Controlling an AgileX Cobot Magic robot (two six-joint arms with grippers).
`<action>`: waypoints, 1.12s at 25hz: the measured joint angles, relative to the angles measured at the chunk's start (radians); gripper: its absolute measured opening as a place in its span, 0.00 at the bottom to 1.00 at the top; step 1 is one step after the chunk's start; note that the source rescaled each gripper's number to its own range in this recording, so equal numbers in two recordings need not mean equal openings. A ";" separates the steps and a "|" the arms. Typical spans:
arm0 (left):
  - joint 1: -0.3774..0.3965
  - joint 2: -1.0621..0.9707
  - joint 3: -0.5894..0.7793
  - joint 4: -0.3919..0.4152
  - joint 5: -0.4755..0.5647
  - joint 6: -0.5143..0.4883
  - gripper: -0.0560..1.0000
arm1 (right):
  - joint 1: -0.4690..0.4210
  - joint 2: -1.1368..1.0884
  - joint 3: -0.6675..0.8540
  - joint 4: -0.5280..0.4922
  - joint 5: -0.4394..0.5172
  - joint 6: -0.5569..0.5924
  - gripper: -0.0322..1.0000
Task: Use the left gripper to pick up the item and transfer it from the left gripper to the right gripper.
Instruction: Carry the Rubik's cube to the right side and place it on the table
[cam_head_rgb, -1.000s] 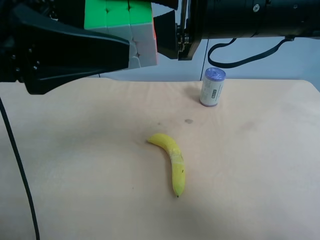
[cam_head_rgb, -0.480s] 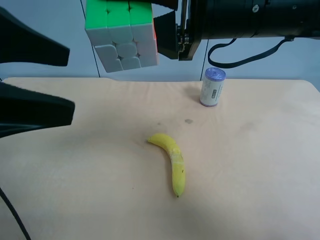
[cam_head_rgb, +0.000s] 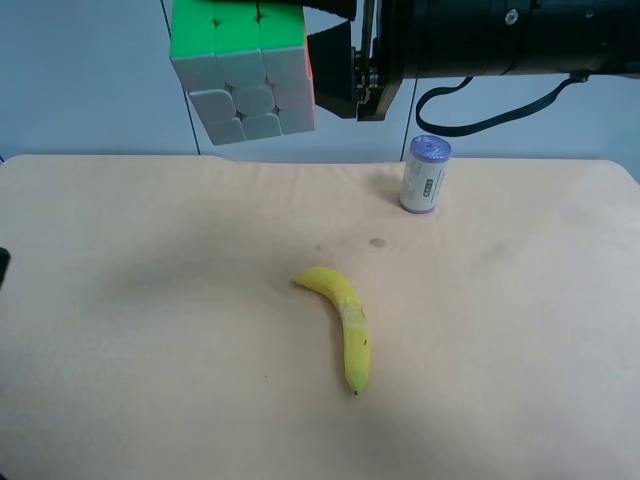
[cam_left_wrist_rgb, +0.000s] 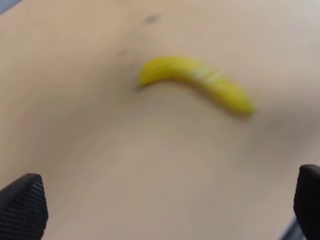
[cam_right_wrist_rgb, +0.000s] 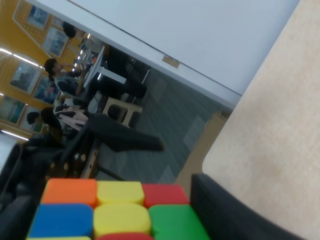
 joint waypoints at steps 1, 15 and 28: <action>0.000 -0.022 0.000 0.060 0.014 -0.058 0.99 | 0.000 0.000 0.000 0.000 0.000 0.000 0.03; 0.000 -0.326 0.086 0.350 0.241 -0.388 1.00 | 0.000 0.000 0.000 0.000 0.000 -0.001 0.03; 0.000 -0.586 0.244 0.238 0.224 -0.303 1.00 | 0.000 0.000 0.000 0.000 -0.019 -0.002 0.03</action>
